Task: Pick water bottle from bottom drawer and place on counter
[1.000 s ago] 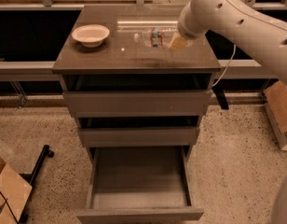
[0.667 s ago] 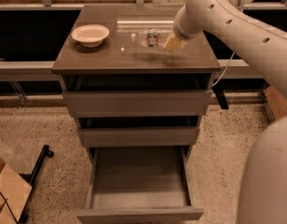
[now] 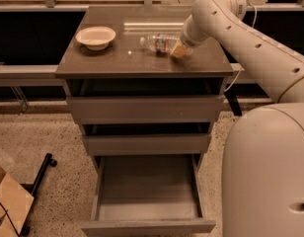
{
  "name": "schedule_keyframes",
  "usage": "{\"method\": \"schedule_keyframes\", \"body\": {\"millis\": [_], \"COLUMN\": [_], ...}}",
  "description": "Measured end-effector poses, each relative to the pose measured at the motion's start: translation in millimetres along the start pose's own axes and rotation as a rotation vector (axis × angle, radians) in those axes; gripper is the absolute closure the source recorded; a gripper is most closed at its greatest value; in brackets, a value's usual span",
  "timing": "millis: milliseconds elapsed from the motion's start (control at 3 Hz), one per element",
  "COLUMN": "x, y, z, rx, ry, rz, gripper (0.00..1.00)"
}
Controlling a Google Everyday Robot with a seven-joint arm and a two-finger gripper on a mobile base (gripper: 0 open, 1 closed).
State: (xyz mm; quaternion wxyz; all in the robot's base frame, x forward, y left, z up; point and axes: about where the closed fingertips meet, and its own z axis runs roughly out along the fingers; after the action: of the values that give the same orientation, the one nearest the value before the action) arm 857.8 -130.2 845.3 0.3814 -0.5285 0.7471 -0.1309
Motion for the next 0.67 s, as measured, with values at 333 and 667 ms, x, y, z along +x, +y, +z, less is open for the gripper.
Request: {"method": "schedule_keyframes", "body": {"millis": [333, 667], "x": [-4, -14], "y": [-2, -4], "z": [-2, -6], "rx": [0.005, 0.022], "ry": [-0.007, -0.030], "rz": [-0.006, -0.026], "gripper": [0.05, 0.00]}}
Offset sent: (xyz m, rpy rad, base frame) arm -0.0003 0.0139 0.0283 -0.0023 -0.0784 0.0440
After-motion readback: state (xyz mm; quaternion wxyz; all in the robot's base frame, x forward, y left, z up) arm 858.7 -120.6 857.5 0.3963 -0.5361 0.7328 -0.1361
